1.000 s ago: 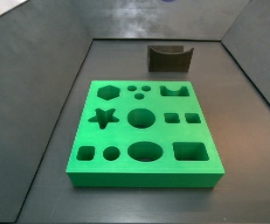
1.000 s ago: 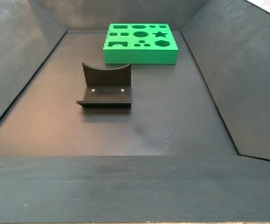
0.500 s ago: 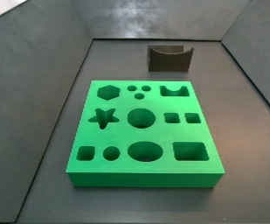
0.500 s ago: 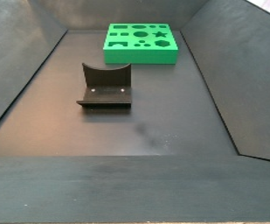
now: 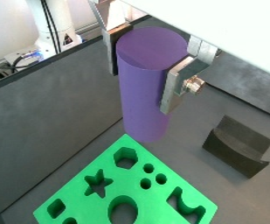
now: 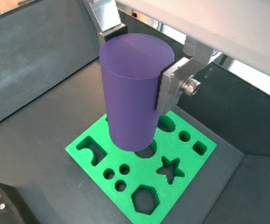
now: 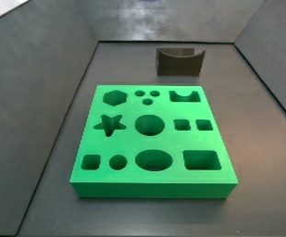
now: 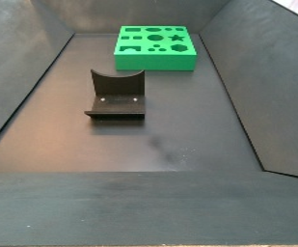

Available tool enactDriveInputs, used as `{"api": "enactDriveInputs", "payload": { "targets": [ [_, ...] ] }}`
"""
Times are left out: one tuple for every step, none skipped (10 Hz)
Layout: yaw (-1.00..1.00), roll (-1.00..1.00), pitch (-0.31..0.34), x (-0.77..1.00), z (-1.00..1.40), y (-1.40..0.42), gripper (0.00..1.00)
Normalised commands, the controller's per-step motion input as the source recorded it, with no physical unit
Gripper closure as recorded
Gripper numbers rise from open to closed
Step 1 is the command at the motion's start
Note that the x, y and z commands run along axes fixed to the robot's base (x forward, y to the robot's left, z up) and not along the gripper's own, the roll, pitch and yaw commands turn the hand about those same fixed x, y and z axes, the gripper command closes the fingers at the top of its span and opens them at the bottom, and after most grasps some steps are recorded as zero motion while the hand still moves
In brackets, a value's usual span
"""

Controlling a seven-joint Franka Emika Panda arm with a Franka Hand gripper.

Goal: Pick up the round object. Move up. Place the round object on the fixture. Regrasp the round object. Move to above the board. Insert the round object.
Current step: Insert the round object.

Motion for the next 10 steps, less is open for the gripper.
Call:
{"api": "enactDriveInputs", "payload": {
  "targets": [
    [0.00, 0.00, -0.066, -0.17, -0.20, -0.17, 1.00],
    [0.02, 0.00, -0.127, 0.00, -0.44, -0.40, 1.00],
    [0.08, 0.00, -0.170, 0.00, -0.61, -0.37, 1.00],
    [0.15, -0.13, -0.163, 0.00, -0.59, -0.21, 1.00],
    [0.13, -0.19, -0.111, 0.00, -0.63, -0.11, 1.00],
    [0.12, -0.18, -0.084, 0.01, -0.71, -0.06, 1.00],
    [0.07, -0.16, -0.043, 0.00, -0.75, -0.11, 1.00],
    [0.07, -0.11, -0.049, 0.00, -0.71, -0.11, 1.00],
    [0.07, -0.02, -0.073, 0.00, -0.53, -0.12, 1.00],
    [0.05, 0.00, -0.094, 0.00, -0.41, -0.15, 1.00]
  ]
}}
